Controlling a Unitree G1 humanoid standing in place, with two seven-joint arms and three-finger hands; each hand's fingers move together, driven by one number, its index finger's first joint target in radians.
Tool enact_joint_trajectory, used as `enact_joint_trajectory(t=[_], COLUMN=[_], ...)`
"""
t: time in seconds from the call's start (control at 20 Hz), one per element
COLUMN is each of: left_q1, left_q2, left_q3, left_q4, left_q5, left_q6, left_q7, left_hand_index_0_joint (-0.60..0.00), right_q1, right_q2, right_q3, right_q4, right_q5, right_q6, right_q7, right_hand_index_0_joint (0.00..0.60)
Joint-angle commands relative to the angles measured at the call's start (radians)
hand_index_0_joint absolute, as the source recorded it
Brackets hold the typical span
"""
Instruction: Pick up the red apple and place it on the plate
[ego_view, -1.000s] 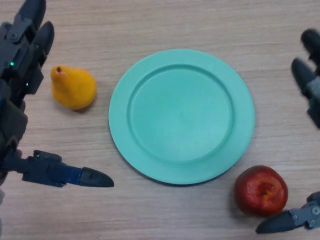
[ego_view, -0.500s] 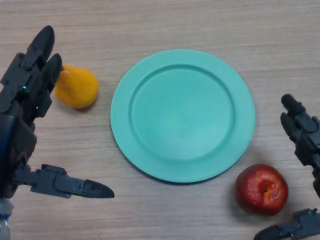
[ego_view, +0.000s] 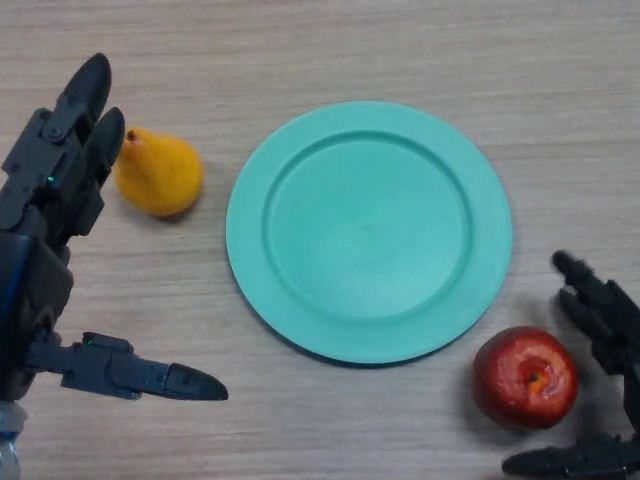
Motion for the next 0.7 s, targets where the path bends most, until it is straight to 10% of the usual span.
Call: enact_joint_trajectory(t=[0.05,0.45,0.7], left_q1=[-0.002,0.018,0.035], left_q2=[0.007,-0.006,-0.007], left_q3=[0.049,0.06,0.12], left_q4=[-0.036,-0.01,0.112], left_q5=[0.004,0.01,-0.012], left_q6=[-0.171,-0.207,-0.352], left_q7=[0.014,0.034,0.03], left_hand_index_0_joint=[0.0,0.0,0.0], right_q1=[0.011,0.022,-0.189], right_q2=[-0.026,-0.007,-0.027], right_q3=[-0.005,0.015,0.099], right_q4=[-0.078,-0.383,-0.533], right_q5=[0.022,0.182,0.11], right_q6=[-0.074,0.143,0.393], right_q7=[-0.04,-0.021,-0.07], right_hand_index_0_joint=[0.6,0.6,0.6])
